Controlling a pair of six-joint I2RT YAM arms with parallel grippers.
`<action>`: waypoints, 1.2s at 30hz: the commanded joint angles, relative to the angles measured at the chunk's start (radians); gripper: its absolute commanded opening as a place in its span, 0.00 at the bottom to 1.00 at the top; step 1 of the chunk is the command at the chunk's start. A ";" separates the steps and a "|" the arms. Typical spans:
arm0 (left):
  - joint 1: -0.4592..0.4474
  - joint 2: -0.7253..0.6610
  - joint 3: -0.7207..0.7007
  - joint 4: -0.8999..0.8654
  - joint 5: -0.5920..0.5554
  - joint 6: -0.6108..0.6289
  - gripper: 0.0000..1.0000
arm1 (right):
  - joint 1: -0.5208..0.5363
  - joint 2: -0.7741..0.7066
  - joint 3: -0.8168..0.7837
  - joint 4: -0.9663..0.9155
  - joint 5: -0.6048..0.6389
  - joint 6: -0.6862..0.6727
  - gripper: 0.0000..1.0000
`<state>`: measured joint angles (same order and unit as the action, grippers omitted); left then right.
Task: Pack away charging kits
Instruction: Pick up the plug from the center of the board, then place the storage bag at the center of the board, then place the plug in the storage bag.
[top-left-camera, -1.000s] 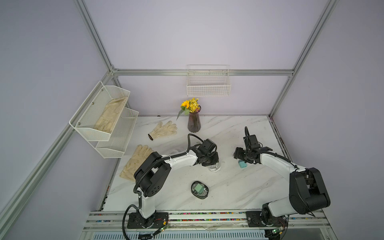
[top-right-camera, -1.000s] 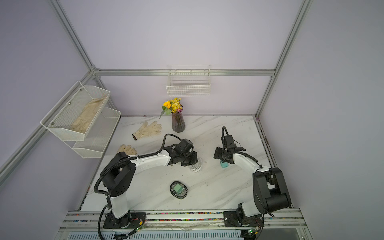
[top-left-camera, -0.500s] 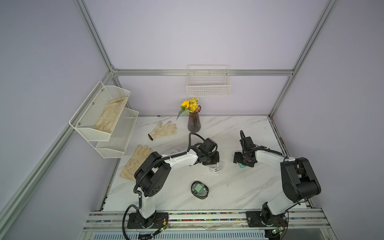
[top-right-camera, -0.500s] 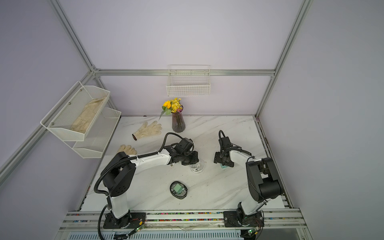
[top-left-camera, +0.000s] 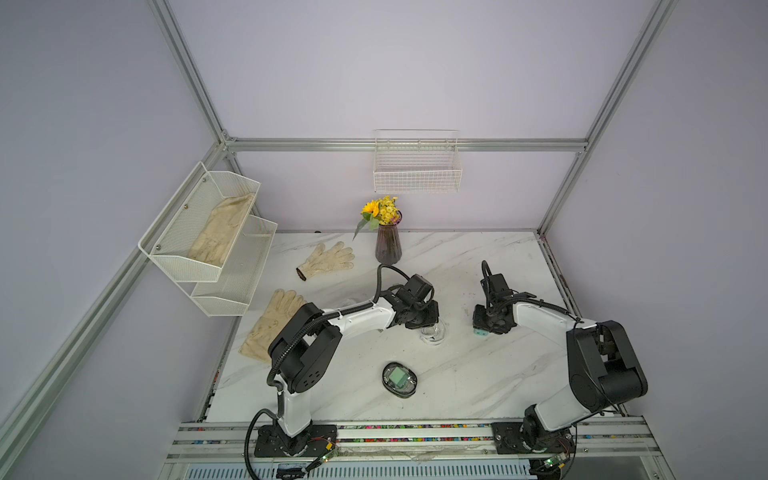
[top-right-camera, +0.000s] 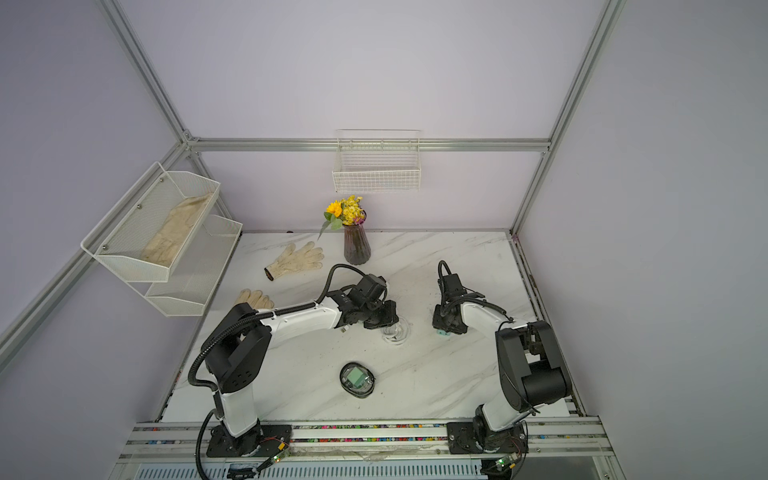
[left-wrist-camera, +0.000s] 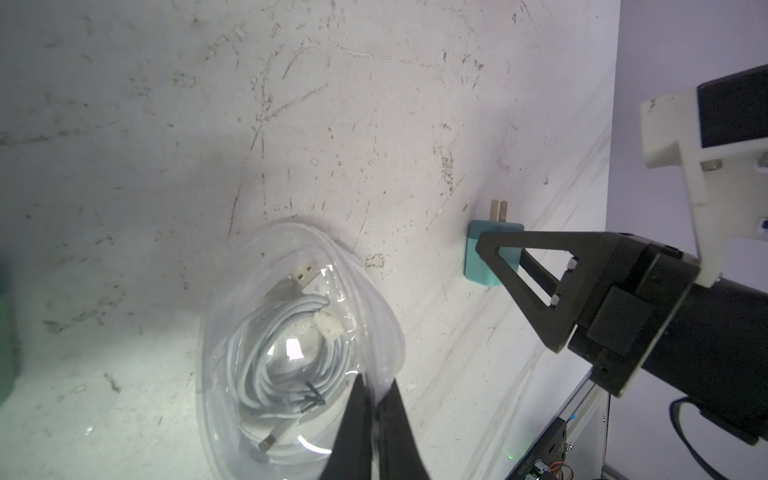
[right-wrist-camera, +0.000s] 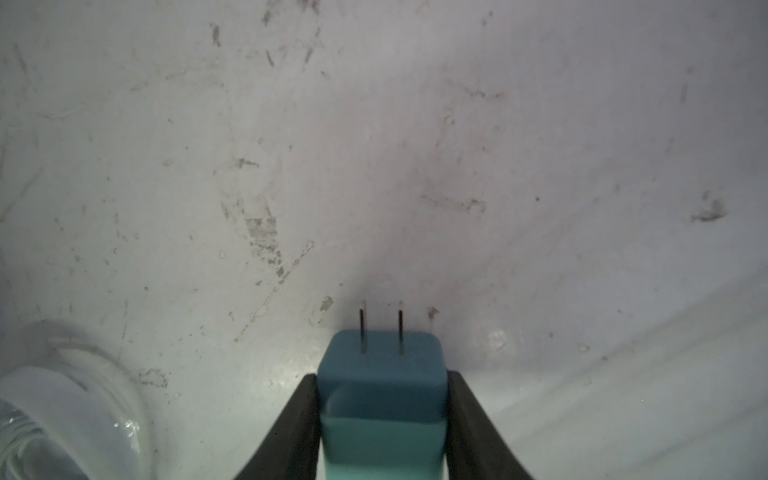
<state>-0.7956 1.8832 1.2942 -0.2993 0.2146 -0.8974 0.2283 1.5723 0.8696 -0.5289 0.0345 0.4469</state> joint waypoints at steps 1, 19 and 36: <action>0.010 -0.039 0.039 0.033 0.020 0.018 0.00 | 0.014 -0.004 0.016 -0.025 0.001 0.006 0.28; 0.019 -0.006 0.026 0.145 0.124 -0.051 0.00 | 0.177 -0.093 0.045 0.119 -0.253 0.119 0.27; 0.042 -0.022 -0.072 0.280 0.206 -0.124 0.00 | 0.172 0.080 0.050 0.267 -0.333 0.061 0.27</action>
<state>-0.7567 1.8835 1.2644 -0.1101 0.3645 -0.9890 0.3973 1.6363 0.8928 -0.3191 -0.2619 0.5117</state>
